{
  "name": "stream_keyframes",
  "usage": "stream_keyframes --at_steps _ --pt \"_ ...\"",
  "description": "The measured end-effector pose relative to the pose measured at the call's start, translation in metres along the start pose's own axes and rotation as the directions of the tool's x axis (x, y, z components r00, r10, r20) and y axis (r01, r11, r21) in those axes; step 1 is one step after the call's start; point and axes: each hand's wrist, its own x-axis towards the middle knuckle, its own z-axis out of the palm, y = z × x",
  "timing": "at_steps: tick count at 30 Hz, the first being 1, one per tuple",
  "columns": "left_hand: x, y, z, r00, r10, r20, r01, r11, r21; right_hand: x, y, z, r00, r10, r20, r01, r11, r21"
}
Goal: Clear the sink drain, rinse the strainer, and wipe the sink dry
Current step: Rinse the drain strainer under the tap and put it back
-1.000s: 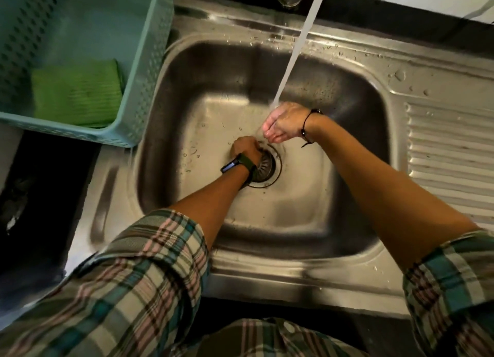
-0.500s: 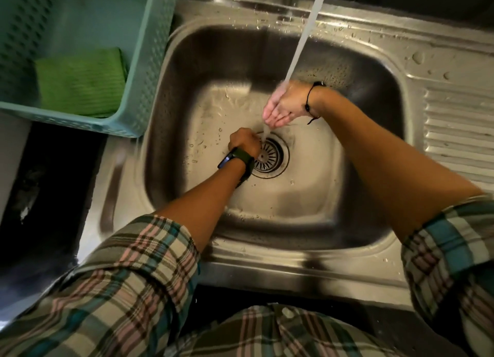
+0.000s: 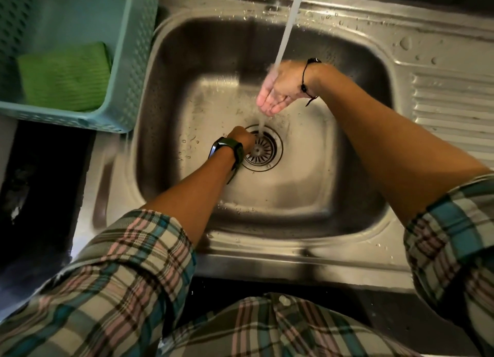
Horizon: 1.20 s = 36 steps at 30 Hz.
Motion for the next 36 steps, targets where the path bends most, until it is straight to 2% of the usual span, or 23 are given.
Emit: stream_keyframes --at_steps 3,5,8,10,12,14,15,16,18,19,21,24,26,28,32,36 --pt "-0.001 0.004 -0.003 1.0 0.021 0.0 -0.021 0.997 -0.079 -0.005 -0.001 -0.002 0.999 0.0 0.044 0.0 1.0 0.003" --pt "-0.003 0.01 -0.009 1.0 0.006 0.001 -0.006 0.956 -0.293 -0.009 -0.003 -0.003 0.997 -0.01 0.077 0.011 1.0 -0.017" --pt "-0.008 0.029 -0.025 0.999 0.044 0.001 -0.038 0.86 -0.509 -0.013 -0.011 -0.01 0.997 -0.045 -0.068 0.046 0.999 0.016" --pt "-0.02 0.049 -0.044 0.99 0.142 -0.006 -0.123 0.838 -0.531 -0.023 -0.019 -0.017 0.971 -0.132 -0.2 0.148 0.987 0.064" --pt "-0.03 0.069 -0.064 0.971 0.234 -0.047 -0.228 0.855 -0.466 -0.034 -0.02 -0.018 0.939 -0.2 -0.281 0.243 0.962 0.127" --pt "-0.041 0.098 -0.092 0.936 0.31 -0.169 -0.352 0.84 -0.412 -0.049 -0.024 -0.022 0.925 -0.234 -0.298 0.301 0.932 0.2" --pt "-0.048 0.113 -0.105 0.907 0.345 -0.242 -0.418 0.807 -0.417 -0.056 -0.025 -0.023 0.934 -0.245 -0.26 0.301 0.932 0.203" --pt "-0.054 0.128 -0.119 0.873 0.377 -0.309 -0.481 0.766 -0.425 -0.062 -0.025 -0.024 0.944 -0.251 -0.213 0.283 0.949 0.14" --pt "-0.063 0.156 -0.141 0.823 0.428 -0.373 -0.564 0.691 -0.452 -0.069 -0.028 -0.024 0.961 -0.214 -0.173 0.192 0.972 -0.135" --pt "-0.064 0.168 -0.148 0.819 0.433 -0.376 -0.57 0.686 -0.452 -0.071 -0.03 -0.024 0.955 -0.207 -0.211 0.161 0.963 -0.214" --pt "-0.066 0.187 -0.158 0.85 0.385 -0.36 -0.522 0.707 -0.477 -0.076 -0.034 -0.026 0.936 -0.215 -0.279 0.164 0.967 -0.197" --pt "-0.07 0.203 -0.156 0.908 0.298 -0.294 -0.417 0.582 -0.698 -0.08 -0.036 -0.032 0.911 -0.248 -0.328 0.176 0.956 -0.234" --pt "-0.073 0.206 -0.148 0.912 0.322 -0.253 -0.393 0.514 -0.762 -0.082 -0.03 -0.031 0.905 -0.261 -0.336 0.174 0.948 -0.266" --pt "-0.072 0.204 -0.142 0.898 0.381 -0.221 -0.403 0.506 -0.763 -0.082 -0.021 -0.026 0.909 -0.245 -0.336 0.169 0.956 -0.239" --pt "-0.079 0.202 -0.142 0.871 0.472 -0.137 -0.429 0.592 -0.683 -0.08 -0.011 -0.01 0.935 -0.192 -0.297 0.149 0.976 -0.162" --pt "-0.096 0.2 -0.144 0.839 0.537 -0.094 -0.491 0.67 -0.557 -0.086 -0.029 -0.001 0.923 -0.244 -0.296 0.153 0.942 -0.3"
